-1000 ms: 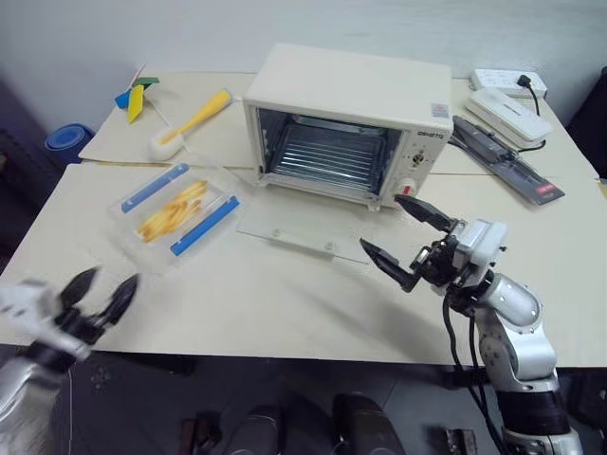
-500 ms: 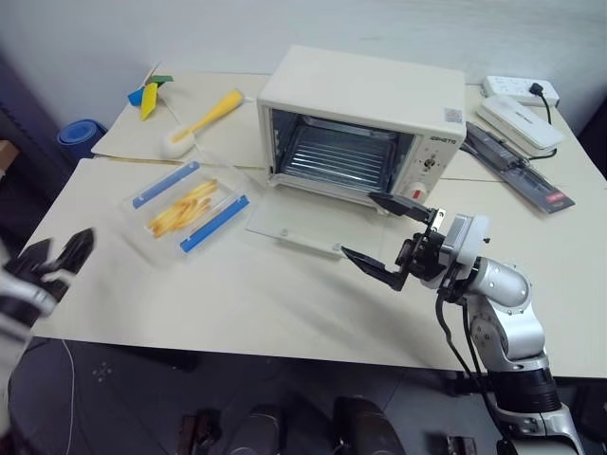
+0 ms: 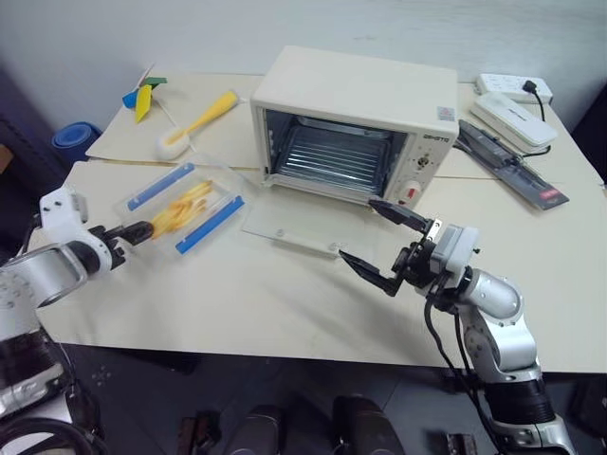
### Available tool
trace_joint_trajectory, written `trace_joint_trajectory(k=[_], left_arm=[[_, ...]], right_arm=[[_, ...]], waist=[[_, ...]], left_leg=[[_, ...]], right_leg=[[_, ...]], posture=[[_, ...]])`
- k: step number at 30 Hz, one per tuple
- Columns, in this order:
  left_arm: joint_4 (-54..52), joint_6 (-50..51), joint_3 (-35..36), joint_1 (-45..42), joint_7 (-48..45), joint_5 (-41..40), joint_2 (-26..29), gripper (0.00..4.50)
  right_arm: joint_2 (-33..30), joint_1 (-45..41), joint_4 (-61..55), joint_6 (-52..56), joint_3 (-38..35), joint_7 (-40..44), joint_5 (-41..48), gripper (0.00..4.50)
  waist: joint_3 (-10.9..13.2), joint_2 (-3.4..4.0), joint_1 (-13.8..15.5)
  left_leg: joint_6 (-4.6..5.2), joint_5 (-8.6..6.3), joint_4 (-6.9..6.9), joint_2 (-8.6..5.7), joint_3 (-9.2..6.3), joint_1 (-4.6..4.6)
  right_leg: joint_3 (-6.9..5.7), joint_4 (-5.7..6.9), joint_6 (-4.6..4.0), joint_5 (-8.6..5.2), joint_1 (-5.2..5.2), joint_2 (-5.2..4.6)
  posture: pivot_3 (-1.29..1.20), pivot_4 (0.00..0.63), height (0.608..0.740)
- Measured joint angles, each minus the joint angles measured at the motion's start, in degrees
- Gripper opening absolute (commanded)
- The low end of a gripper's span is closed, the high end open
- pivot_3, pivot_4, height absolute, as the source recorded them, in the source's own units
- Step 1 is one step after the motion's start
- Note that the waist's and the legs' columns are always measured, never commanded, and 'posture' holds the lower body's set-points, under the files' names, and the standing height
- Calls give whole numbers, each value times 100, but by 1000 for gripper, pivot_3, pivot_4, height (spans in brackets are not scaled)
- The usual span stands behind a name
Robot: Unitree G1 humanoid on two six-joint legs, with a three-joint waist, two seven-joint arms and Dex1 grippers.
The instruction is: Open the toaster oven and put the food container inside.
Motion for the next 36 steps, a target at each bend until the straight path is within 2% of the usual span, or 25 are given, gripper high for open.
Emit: trace_joint_trajectory(k=[3,8,10,11,15,19,24,27,31,36], left_arm=[[444,-86,-116,-237,-88,282,-85,3620],[1008,-243,-120,-586,-259,639,-96,1954],[1105,-289,-187,-668,-392,781,-30,1440],[1233,-326,-229,-725,-493,859,50,1326],[1788,-540,-541,-1080,-1059,1236,589,1242],[2133,-697,-1207,-1446,-1991,1602,1193,1241],[2040,-673,-2339,-1980,-3278,1844,1399,1241],[1704,-601,-2939,-2287,-3801,1953,1245,1241],[1428,-537,-3538,-2744,-4181,2031,620,1241],[1723,-894,-4138,-3328,-4318,2498,-203,1241]], right_arm=[[10,36,-20,-4,13,-72,-33,4500],[9,98,-41,-12,8,-179,-75,4500],[9,118,-64,-12,9,-221,-92,4500],[9,127,-89,-12,9,-238,-120,4500],[-3,227,-251,51,-5,-353,-148,4500],[-108,427,-354,157,-98,-550,-149,4500],[-315,691,-448,233,-311,-638,-148,4500],[-381,895,-459,243,-430,-694,-154,4500],[-388,1107,-531,242,-526,-793,-187,4500],[-374,1323,-857,255,-521,-1001,-249,4500]], waist=[[0,0,-41],[0,0,-33],[0,-1,-25],[0,-1,-22],[0,-2,-31],[0,-2,-22],[0,-3,35],[0,-3,38],[1,-5,35],[1,-6,-42]], left_leg=[[-2,0,-5,4,0,0],[-3,1,-5,4,0,0],[-4,1,-5,4,0,-1],[-4,1,-4,3,0,-1],[-5,2,-5,4,0,-3],[-4,1,-9,2,0,-7],[3,4,6,-7,-13,-41],[3,4,4,-7,-12,-47],[3,4,6,-6,-11,-51],[-1,7,6,-4,3,-53]], right_leg=[[0,9,0,0,-5,2],[-2,7,-1,0,-5,3],[-2,7,-1,0,-5,2],[-2,7,-1,-1,-7,2],[-2,11,-1,-1,-8,3],[-2,10,-1,-1,-9,1],[-1,10,-1,0,-21,-2],[0,11,-1,0,-27,-2],[0,14,-1,0,-30,-1],[6,20,-1,-1,-43,3]], posture=[[0,150,740],[0,150,740],[0,150,740],[0,150,740],[0,150,740],[0,150,740],[0,150,740],[0,150,740],[0,150,740],[0,150,740]])
